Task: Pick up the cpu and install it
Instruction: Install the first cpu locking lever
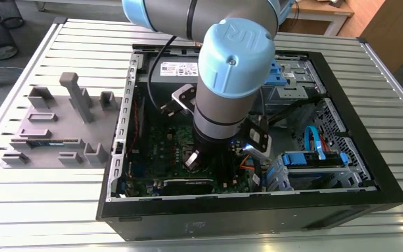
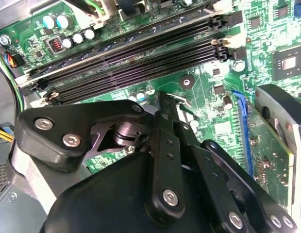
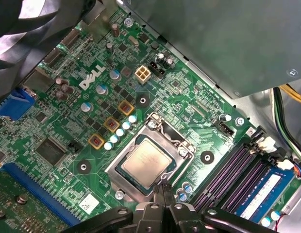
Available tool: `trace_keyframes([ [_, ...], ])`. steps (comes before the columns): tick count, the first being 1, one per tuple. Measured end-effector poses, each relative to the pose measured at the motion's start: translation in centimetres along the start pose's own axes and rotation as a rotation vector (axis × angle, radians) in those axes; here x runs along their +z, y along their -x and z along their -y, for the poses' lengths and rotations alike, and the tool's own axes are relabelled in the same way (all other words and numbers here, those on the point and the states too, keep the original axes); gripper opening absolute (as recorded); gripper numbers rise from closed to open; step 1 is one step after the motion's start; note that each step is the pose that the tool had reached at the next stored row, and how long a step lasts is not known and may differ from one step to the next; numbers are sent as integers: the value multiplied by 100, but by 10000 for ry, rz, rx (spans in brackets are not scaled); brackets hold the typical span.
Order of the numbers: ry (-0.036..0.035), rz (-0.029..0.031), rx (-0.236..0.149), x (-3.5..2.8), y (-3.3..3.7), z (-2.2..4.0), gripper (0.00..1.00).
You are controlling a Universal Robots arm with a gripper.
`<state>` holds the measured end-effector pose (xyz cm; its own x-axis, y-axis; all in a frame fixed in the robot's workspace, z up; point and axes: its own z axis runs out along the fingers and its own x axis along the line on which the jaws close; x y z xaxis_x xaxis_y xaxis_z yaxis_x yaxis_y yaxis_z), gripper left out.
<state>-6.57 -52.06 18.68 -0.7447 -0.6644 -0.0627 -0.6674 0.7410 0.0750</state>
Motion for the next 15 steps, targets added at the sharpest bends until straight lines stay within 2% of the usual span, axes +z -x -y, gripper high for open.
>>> trace_keyframes([
  [1, -6, -12, 1, -7, 1, 0, 11],
  [15, 24, 11, 1, 5, 6, 24, 11],
])
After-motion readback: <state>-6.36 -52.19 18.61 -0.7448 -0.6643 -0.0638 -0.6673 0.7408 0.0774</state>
